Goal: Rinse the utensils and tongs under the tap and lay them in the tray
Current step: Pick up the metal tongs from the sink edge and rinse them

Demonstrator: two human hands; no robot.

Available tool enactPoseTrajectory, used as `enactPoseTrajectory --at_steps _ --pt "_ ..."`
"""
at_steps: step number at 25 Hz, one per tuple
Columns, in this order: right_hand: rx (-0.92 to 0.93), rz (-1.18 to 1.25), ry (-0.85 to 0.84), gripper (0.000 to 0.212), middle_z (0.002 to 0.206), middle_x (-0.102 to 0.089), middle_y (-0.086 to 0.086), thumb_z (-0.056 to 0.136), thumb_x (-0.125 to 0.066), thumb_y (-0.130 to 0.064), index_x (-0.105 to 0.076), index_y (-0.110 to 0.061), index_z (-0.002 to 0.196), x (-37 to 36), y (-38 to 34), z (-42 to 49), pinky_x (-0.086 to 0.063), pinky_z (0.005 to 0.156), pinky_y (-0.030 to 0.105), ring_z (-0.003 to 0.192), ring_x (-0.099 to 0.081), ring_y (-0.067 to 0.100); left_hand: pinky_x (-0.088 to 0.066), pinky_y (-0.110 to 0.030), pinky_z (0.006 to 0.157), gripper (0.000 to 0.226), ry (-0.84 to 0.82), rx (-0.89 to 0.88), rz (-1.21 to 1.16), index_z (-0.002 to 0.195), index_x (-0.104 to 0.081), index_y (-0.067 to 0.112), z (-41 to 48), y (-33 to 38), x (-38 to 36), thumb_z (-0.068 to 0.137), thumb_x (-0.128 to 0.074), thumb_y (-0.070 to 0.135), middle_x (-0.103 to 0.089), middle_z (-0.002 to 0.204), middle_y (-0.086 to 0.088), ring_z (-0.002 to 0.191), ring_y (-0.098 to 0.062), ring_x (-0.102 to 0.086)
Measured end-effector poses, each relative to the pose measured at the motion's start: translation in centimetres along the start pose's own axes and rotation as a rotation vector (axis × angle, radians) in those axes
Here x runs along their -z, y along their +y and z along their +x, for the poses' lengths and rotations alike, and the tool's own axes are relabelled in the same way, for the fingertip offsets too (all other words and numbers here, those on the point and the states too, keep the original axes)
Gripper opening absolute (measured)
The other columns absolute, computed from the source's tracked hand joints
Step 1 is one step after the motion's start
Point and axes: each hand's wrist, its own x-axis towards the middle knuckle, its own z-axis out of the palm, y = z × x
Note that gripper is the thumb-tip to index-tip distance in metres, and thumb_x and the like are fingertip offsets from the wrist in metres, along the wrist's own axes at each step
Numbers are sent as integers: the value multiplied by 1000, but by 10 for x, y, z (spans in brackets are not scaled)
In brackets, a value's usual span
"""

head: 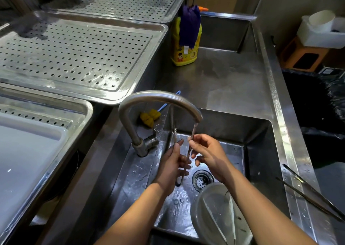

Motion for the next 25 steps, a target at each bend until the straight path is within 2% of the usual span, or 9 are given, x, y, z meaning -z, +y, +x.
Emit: enactPoseTrajectory --at_steps 4,6,8,10,12,15,19,22,25 --pt "51 -91 -33 14 68 -62 12 95 -63 -9 -57 3 93 -9 -2 -12 -55 49 39 58 -62 33 -38 -27 49 52 -63 -38 66 114 -62 11 -7 -12 -2 95 -42 56 -62 78 -9 58 -18 -54" --pt "83 -172 -16 7 68 -61 12 92 -63 -5 -59 -1 88 -16 1 -20 -56 48 47 56 -62 44 -36 -28 49 54 -130 -117 125 110 -65 17 -15 -23 -1 87 -48 63 -60 75 -1 62 -17 -52" --pt "92 -228 11 9 72 -66 7 90 -65 -8 -69 -16 88 -21 8 -28 -58 49 45 58 -66 36 -36 -29 48 48 -157 -133 162 102 -66 25 -22 -28 3 82 -55 67 -60 72 2 61 -17 -50" --pt "75 -192 189 9 76 -68 6 92 -66 -13 -71 -20 90 -18 13 -25 -54 49 33 60 -63 18 -35 -28 47 50 -118 -86 149 95 -63 19 -21 -28 9 78 -65 65 -57 73 -4 59 -20 -48" --pt "10 -186 364 5 84 -67 2 96 -63 -21 -68 -21 95 -10 13 -13 -49 50 25 67 -59 11 -34 -26 45 43 -65 19 75 98 -60 13 -18 -26 13 84 -66 53 -58 73 -6 54 -19 -50" --pt "-129 -193 213 20 99 -71 11 101 -54 -29 -67 -15 107 -15 8 10 -52 52 24 75 -64 16 -36 -25 43 33 -43 27 85 102 -60 6 -17 -19 13 97 -53 38 -59 74 -8 53 -18 -52" --pt "-142 -205 253 20 75 -74 3 97 -57 -23 -72 -13 88 -30 12 21 -49 53 26 65 -67 14 -37 -24 41 33 -43 -48 212 109 -58 3 -18 -14 7 100 -47 33 -58 76 -7 53 -13 -52" --pt "-187 -34 207 11 74 -74 2 88 -61 -5 -71 -8 92 -27 19 15 -53 55 25 67 -69 17 -36 -24 42 31 -33 -57 260 107 -58 4 -17 -15 9 101 -48 33 -57 75 -4 55 -15 -51" --pt "-198 -18 259 20 62 -72 -2 99 -58 -18 -71 -6 90 -24 12 18 -50 49 24 56 -67 12 -36 -27 44 37 -40 -62 271 99 -58 3 -17 -18 10 99 -52 39 -58 76 -7 58 -20 -51"
